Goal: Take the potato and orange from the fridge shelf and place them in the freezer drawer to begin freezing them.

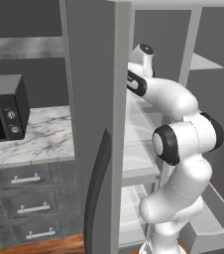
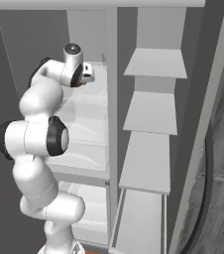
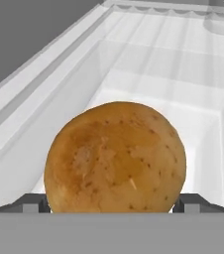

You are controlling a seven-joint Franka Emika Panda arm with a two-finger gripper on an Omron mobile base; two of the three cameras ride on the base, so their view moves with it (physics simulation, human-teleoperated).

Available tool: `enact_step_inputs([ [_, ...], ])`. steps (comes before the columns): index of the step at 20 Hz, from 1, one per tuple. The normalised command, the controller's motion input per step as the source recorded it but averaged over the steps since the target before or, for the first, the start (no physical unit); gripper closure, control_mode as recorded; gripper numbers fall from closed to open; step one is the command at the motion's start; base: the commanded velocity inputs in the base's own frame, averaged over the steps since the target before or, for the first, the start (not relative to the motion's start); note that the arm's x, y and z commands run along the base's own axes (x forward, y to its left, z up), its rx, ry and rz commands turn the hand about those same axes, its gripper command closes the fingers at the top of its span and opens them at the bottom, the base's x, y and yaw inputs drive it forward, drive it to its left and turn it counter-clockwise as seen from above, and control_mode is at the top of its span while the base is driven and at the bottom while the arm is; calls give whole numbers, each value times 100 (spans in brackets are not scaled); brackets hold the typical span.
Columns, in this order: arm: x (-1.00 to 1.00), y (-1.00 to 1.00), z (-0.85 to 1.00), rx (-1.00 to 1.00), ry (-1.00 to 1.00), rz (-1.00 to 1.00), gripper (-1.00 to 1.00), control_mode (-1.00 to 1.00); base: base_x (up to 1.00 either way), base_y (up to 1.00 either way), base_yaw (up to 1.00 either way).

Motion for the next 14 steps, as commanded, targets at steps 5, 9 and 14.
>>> enact_step_inputs([
  [5,-92,0,4,0,-7,0,100,-100,0,0,0],
  [9,-100,0,22,0,-14,-1,100,-100,0,0,0],
  [14,-100,0,27,0,-10,-8,100,-100,0,0,0],
])
